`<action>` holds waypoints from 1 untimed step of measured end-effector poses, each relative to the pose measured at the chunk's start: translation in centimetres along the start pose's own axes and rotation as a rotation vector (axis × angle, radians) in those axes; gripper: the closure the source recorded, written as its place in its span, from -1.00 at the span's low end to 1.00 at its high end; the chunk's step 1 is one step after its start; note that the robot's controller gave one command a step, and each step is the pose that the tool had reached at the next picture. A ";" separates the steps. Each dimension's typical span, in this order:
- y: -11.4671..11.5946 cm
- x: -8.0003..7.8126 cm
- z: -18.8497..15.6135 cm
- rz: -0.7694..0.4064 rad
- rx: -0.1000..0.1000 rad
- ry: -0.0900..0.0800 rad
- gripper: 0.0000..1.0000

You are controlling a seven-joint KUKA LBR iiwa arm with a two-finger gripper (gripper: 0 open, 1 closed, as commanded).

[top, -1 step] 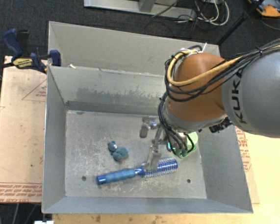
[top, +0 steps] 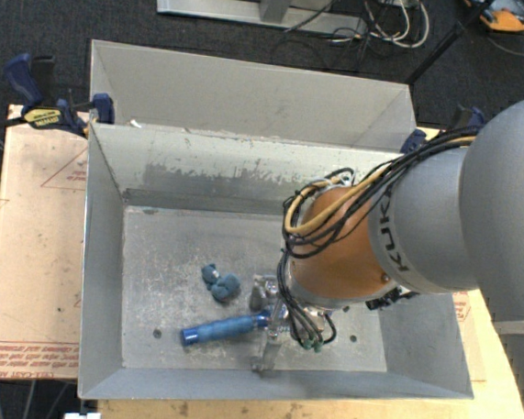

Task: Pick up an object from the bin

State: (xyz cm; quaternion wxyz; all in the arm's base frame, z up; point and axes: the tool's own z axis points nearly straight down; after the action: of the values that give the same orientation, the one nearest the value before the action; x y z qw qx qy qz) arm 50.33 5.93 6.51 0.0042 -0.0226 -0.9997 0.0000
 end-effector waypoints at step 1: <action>0.1 -0.3 -0.5 0.002 -0.002 -0.008 1.00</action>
Offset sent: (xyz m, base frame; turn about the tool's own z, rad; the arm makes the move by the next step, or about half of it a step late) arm 0.0000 0.0000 0.0000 0.0000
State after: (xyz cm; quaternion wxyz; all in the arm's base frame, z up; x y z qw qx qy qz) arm 50.61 5.98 7.00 0.0001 -0.0237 -0.9997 -0.0008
